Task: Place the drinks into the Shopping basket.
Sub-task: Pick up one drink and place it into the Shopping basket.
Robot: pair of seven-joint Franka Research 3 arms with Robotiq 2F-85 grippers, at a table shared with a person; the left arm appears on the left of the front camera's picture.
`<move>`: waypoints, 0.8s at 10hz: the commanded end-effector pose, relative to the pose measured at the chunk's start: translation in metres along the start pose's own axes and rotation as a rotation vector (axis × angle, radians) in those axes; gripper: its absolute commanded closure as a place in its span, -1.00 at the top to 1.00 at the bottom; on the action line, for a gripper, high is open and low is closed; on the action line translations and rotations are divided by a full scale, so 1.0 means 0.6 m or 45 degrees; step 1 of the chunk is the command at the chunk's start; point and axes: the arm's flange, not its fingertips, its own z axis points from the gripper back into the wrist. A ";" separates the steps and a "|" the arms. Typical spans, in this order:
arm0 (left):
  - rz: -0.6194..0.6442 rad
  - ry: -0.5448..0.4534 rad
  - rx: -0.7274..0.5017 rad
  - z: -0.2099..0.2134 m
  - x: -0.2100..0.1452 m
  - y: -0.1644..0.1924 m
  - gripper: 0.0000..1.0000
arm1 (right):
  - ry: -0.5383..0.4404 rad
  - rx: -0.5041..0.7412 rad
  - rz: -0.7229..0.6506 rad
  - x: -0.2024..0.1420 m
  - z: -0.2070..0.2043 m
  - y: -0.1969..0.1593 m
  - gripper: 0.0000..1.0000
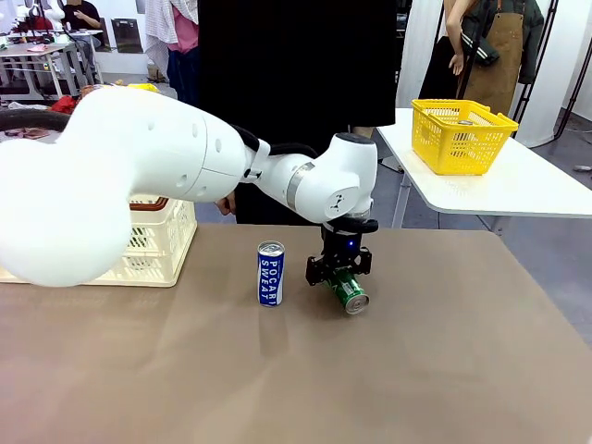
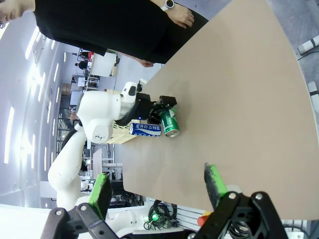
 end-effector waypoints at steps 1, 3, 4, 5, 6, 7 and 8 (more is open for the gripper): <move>-0.115 0.072 -0.088 0.129 -0.011 0.017 -1.00 | -0.009 0.028 0.028 0.003 0.002 0.001 1.00; -0.363 0.068 -0.085 0.258 -0.059 0.034 -1.00 | -0.009 0.028 0.028 0.003 0.002 0.001 1.00; -0.497 0.000 -0.050 0.304 -0.095 0.045 -1.00 | -0.009 0.028 0.028 0.003 0.002 0.001 1.00; -0.677 -0.070 -0.007 0.338 -0.140 0.057 -1.00 | -0.009 0.028 0.028 0.003 0.002 0.001 1.00; -0.875 -0.104 0.024 0.355 -0.177 0.074 -1.00 | -0.009 0.028 0.028 0.003 0.002 0.001 1.00; -1.122 -0.107 0.040 0.362 -0.207 0.101 -1.00 | -0.009 0.028 0.028 0.003 0.002 0.001 1.00; -1.379 -0.026 0.056 0.361 -0.226 0.139 -1.00 | -0.009 0.028 0.028 0.003 0.002 0.001 1.00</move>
